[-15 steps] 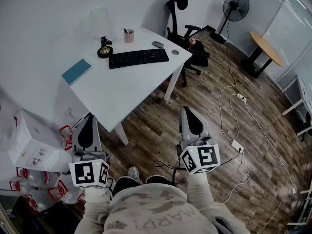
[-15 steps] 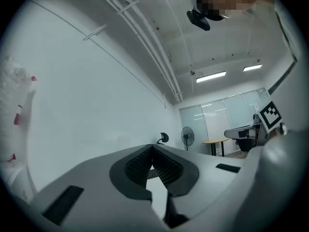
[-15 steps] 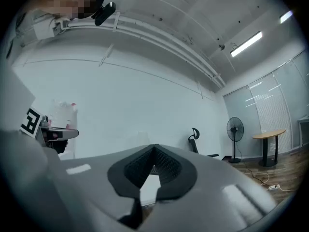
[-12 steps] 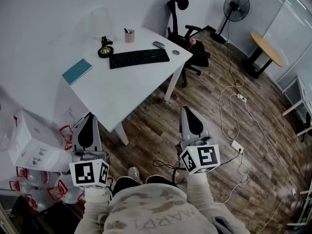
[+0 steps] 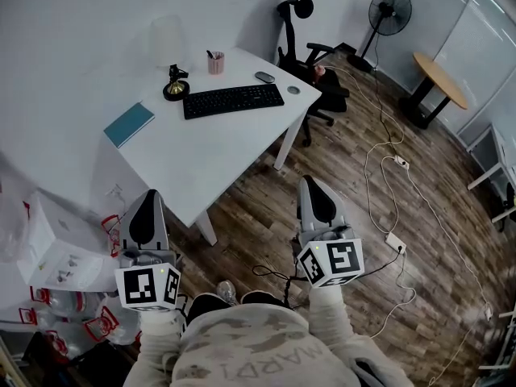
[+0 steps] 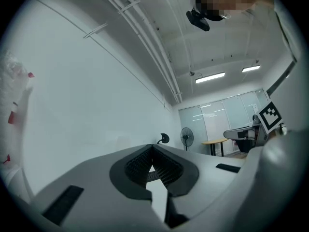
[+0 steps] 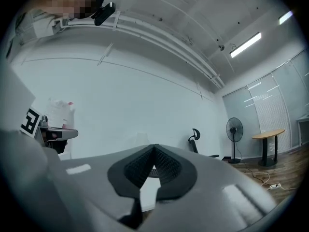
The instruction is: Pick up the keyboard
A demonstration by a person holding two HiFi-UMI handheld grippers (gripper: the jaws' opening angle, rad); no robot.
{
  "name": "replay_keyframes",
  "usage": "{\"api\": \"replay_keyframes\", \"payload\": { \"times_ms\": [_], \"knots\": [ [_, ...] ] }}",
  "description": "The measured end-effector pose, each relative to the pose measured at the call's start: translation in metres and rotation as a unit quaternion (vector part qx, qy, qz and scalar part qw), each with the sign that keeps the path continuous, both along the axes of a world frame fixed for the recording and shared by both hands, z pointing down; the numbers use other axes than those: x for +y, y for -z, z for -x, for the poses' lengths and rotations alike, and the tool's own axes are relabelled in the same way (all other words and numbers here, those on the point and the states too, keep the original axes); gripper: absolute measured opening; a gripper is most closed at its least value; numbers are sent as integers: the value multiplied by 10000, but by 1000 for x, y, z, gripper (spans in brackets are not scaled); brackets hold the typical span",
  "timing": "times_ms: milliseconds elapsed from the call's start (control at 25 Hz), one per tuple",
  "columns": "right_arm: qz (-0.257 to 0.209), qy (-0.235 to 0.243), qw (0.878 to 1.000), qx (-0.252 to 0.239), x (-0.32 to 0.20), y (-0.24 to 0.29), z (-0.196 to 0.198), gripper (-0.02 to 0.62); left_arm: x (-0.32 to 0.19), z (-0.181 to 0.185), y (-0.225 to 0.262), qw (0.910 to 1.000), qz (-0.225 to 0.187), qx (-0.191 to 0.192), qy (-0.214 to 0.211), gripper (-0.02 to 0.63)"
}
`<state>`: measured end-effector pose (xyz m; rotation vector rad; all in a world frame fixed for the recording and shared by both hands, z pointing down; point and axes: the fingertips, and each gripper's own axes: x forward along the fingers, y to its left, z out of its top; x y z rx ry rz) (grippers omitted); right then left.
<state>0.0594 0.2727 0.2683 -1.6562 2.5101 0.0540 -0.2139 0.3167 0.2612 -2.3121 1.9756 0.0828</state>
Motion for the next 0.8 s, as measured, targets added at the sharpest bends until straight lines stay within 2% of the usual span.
{"api": "replay_keyframes", "payload": {
  "times_ms": [200,440,680,800],
  "knots": [
    [-279,-182,9994,-35,-14,3,11,9,-18,17,-1,10000,-57,-17,-12,6],
    [-258,-244,9993,88,-22,1,28,9,-34,34,-4,9999,-69,49,-114,6],
    [-233,-376,9989,179,-22,1,25,9,-46,30,-4,9990,-170,224,-358,6],
    [-233,-450,9986,156,-25,2,19,9,-53,24,-5,9988,-154,176,-438,6]
  ]
}}
